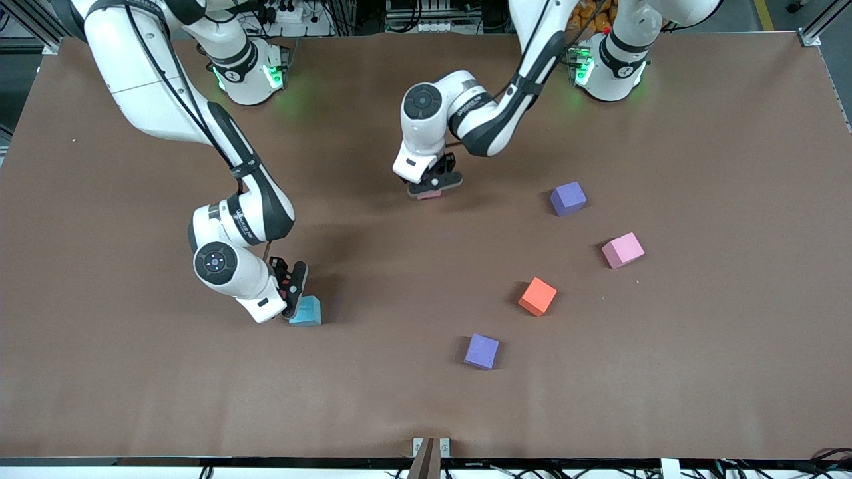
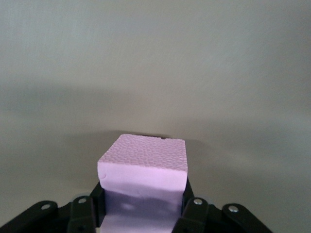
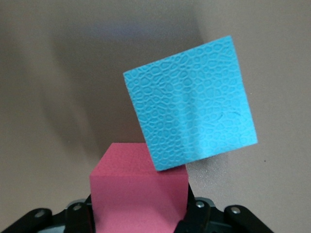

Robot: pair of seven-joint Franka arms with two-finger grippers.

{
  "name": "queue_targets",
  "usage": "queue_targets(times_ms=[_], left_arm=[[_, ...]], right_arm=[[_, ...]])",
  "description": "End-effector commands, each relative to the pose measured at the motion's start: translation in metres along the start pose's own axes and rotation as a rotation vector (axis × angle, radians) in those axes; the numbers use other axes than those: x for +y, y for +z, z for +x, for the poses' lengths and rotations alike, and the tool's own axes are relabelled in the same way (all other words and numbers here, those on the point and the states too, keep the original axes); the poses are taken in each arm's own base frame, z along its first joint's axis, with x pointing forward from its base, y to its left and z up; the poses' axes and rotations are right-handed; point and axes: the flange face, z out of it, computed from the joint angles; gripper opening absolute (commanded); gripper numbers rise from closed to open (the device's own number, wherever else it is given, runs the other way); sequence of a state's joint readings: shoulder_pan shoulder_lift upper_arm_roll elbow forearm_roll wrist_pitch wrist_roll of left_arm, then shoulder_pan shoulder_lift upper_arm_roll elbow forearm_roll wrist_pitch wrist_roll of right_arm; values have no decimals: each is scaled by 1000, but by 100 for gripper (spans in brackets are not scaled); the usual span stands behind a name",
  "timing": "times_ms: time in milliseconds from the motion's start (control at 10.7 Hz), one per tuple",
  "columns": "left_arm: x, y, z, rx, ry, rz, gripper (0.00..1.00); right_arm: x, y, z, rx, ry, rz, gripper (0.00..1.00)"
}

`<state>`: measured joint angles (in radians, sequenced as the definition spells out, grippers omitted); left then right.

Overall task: Arrange blocks into number 1
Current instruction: 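Place the pink cube mid-table with the left gripper while the right gripper lifts red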

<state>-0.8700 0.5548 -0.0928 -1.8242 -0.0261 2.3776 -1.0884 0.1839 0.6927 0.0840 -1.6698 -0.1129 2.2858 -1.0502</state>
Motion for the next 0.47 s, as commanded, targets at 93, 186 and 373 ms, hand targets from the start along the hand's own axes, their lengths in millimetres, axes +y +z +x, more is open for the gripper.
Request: queue_targets(times_ms=[93,186,373], left_arm=[[12,-12,25,16,169,-35,0],[18,-11,32,22,176,-33,0],[31,-8,43,45,222,26,0]], right_arm=[[7,-16,-13,-10,10,-10,0],[8,-28,-14,-22,17,13,0],[12,-62,-23,-51,34,44,0]])
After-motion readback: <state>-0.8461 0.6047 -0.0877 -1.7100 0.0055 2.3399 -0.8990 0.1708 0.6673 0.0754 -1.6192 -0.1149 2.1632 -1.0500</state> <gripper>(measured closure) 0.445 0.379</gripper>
